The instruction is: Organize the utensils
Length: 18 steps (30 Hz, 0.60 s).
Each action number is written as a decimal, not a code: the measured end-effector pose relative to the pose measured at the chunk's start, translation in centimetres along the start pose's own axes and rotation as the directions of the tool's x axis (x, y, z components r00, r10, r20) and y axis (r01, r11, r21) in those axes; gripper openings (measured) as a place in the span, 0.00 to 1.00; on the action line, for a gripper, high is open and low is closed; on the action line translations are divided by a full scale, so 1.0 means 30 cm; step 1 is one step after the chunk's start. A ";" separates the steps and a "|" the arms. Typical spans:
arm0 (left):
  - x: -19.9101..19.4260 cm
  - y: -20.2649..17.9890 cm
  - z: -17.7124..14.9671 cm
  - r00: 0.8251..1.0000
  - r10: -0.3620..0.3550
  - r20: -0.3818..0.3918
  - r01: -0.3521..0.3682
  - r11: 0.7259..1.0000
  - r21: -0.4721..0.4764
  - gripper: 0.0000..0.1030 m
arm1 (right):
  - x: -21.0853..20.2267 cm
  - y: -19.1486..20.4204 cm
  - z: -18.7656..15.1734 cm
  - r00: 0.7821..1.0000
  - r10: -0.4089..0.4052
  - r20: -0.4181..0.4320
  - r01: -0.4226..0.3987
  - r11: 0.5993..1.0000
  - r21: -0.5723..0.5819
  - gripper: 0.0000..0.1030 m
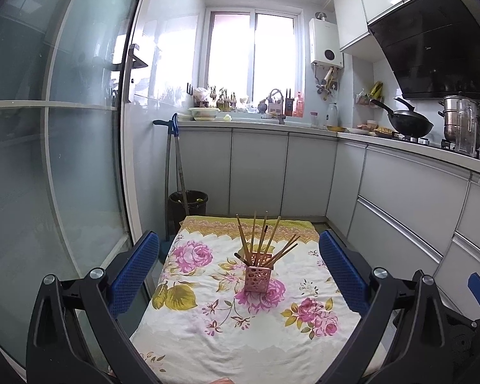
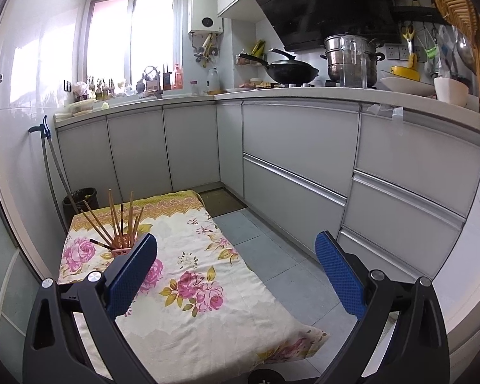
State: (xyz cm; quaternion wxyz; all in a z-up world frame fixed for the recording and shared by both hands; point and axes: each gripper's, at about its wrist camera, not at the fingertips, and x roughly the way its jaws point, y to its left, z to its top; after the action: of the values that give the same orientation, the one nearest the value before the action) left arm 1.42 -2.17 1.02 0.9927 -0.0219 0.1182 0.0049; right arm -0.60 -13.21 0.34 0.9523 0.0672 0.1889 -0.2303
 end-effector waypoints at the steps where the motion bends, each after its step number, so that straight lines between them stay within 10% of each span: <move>1: 0.001 0.000 0.001 1.000 0.003 -0.001 -0.003 1.000 0.000 0.93 | 0.001 -0.001 0.002 1.000 0.007 -0.007 -0.007 1.000 0.006 0.94; 18: 0.002 0.014 0.002 1.000 0.014 0.006 -0.014 1.000 -0.011 0.93 | -0.022 0.021 0.010 1.000 0.016 0.000 -0.016 1.000 -0.019 0.94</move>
State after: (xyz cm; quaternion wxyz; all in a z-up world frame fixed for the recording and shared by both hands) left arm 1.49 -1.75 1.04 0.9929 -0.0264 0.1156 0.0127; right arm -0.74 -12.46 0.90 0.9547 0.0597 0.1903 -0.2206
